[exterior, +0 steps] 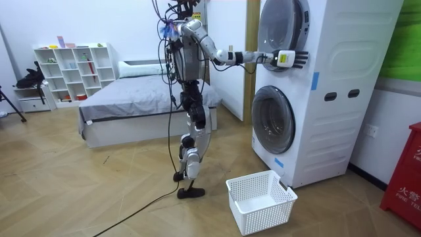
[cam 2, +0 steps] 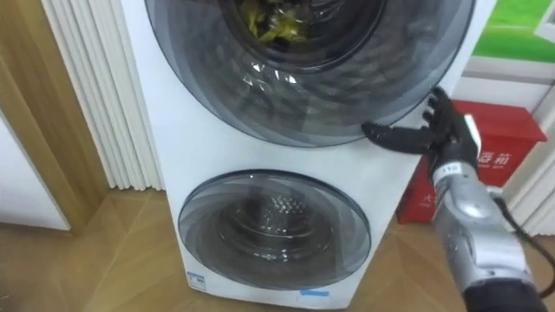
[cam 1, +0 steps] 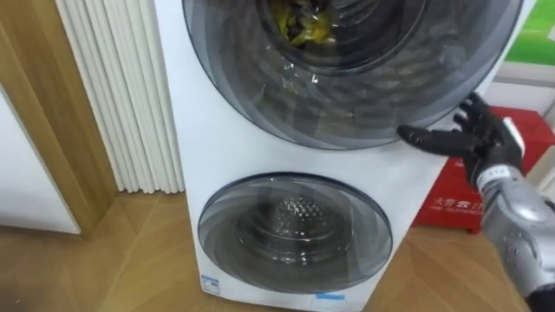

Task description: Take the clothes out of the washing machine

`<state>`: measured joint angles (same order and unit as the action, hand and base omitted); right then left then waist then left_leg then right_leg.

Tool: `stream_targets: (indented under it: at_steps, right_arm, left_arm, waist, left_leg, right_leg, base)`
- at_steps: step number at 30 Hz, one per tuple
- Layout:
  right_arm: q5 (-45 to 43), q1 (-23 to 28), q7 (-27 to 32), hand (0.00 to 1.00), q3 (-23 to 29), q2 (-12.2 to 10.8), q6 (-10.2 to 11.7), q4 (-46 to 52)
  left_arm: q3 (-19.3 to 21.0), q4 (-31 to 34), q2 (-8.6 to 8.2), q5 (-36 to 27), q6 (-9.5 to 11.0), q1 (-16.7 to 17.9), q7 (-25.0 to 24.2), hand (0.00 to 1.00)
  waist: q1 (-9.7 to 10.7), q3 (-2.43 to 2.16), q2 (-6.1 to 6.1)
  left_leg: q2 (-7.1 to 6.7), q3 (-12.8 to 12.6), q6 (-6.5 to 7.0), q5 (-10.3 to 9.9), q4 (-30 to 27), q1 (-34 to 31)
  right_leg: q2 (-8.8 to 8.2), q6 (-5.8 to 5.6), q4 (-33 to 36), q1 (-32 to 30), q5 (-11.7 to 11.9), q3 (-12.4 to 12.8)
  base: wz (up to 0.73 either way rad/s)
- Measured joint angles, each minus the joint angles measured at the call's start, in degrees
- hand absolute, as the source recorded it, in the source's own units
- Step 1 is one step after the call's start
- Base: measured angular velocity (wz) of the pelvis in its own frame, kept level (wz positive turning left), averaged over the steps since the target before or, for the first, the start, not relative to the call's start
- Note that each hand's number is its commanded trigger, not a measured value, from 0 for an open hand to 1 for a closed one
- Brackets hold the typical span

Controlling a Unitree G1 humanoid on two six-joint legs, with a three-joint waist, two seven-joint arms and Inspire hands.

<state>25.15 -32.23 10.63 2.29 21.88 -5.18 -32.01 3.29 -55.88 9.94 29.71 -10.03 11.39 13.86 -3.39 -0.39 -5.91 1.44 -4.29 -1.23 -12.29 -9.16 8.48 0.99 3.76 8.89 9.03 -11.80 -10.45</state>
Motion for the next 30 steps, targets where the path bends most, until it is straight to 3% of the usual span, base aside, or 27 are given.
stream_targets:
  at_steps: [7, 13, 20, 23, 24, 25, 26, 27, 28, 29, 30]
  right_arm:
    - [-0.8, -0.1, 0.5, 0.00, -0.9, 1.0, -0.4, 0.1]
    - [-2.2, -0.1, 1.9, 0.00, -1.9, 2.5, -6.0, 6.5]
    - [-8.5, -0.1, 3.6, 0.00, -4.5, 2.7, -7.8, 12.5]
    - [-10.0, -0.1, 4.5, 0.00, -4.8, 2.7, -9.2, 14.9]
    - [-10.1, -0.1, 5.9, 0.00, -4.6, 2.9, -9.3, 15.6]
    - [-10.3, 0.0, 6.4, 0.00, -4.6, 2.4, -10.0, 16.0]
    - [-10.4, 0.0, 6.2, 0.00, -4.7, 2.4, -10.9, 16.4]
    - [-10.4, 0.0, 5.5, 0.00, -5.0, 2.4, -11.4, 17.3]
    - [-10.3, 0.4, 4.9, 0.00, -5.2, 2.2, -11.6, 18.8]
    - [-10.5, 0.6, 5.0, 0.00, -5.0, 1.8, -11.6, 20.5]
    - [-12.2, 0.5, 4.8, 0.00, -5.6, 1.6, -11.5, 25.9]
  left_arm:
    - [-0.1, 0.6, 0.10, 4.9, 0.0, 0.0, -0.6, 0.00]
    - [0.0, 0.7, 0.09, 5.0, -1.5, 1.0, -0.6, 0.00]
    - [-0.1, 0.8, 0.19, 5.0, -1.9, 0.8, -0.6, 0.00]
    - [-0.2, 0.8, 0.10, 5.1, -2.3, 1.0, -0.6, 0.00]
    - [-0.2, 0.8, -0.10, 5.9, -2.4, 0.3, -0.6, 0.00]
    - [-0.2, 0.8, 0.14, 7.0, -2.6, 0.0, -0.6, 0.00]
    - [-0.3, 0.8, 0.10, 7.3, -2.8, -0.2, -0.6, 0.00]
    - [-0.3, 0.4, 0.07, 7.2, -3.4, -0.1, -0.6, 0.00]
    - [-0.6, 0.2, 0.30, 7.0, -3.7, 0.0, -0.6, 0.00]
    - [-0.3, 0.3, 0.44, 7.0, -3.6, 0.1, -0.5, 0.00]
    - [0.1, 0.3, 0.63, 7.2, -3.5, 0.3, -0.5, 0.00]
  waist:
    - [0.4, 0.08, -0.29]
    - [0.5, 0.02, -0.60]
    - [1.4, 0.01, -0.60]
    - [1.9, -0.01, -0.98]
    - [2.3, -0.01, -0.98]
    - [1.7, -0.17, -1.62]
    - [1.3, -0.23, -1.60]
    - [0.7, -0.18, -1.46]
    - [0.1, 0.00, -0.81]
    - [-0.4, 0.20, -0.33]
    - [-0.7, -0.05, -0.80]
  left_leg:
    - [0.05, 1.2, 0.00, 0.0, 0.1, 0.1]
    - [0.10, 1.0, 0.00, 0.0, 0.6, 0.0]
    - [0.00, 1.2, 0.00, 0.0, 0.4, 0.0]
    - [-0.85, 1.3, 0.18, -0.6, -0.8, -1.9]
    - [-1.87, 1.4, 0.59, 0.3, 1.4, -5.1]
    - [-2.21, -0.4, 2.67, 2.4, 1.0, -6.9]
    - [-2.18, -0.9, 2.82, 2.6, 0.4, -6.5]
    - [-2.15, -0.2, 3.02, 2.7, 0.2, -5.1]
    - [-1.43, 4.7, 3.08, 2.8, 0.5, -3.6]
    - [-1.02, 7.1, 3.05, 2.8, 0.5, -3.5]
    - [-0.87, 9.0, 2.75, 2.6, 0.4, -4.6]
  right_leg:
    - [0.01, 0.00, 0.8, 0.0, 0.0, -0.6]
    - [0.05, -0.01, 1.1, -1.1, 0.0, 0.3]
    - [0.02, 0.00, 1.3, -1.3, 0.0, 1.1]
    - [-0.69, -0.04, 1.8, -1.6, 0.0, 5.4]
    - [-0.91, -0.10, 1.8, -2.3, 0.0, 8.1]
    - [-1.46, -0.83, 2.2, -2.7, -0.3, 9.0]
    - [-1.49, -1.09, 2.7, -2.9, -0.3, 8.5]
    - [-1.37, -1.82, 5.0, -3.6, -0.6, 6.5]
    - [-0.73, -2.64, 7.8, -5.7, -1.9, 5.6]
    - [-0.22, -2.10, 5.9, -6.6, -1.8, 6.1]
    - [-0.02, -1.45, -0.3, -8.2, 2.4, 6.0]
  base:
    - [-0.01]
    - [-0.09]
    - [-0.10]
    - [0.02]
    - [0.00]
    - [-0.16]
    - [-0.47]
    - [-0.65]
    - [-0.73]
    - [-0.87]
    - [-0.46]
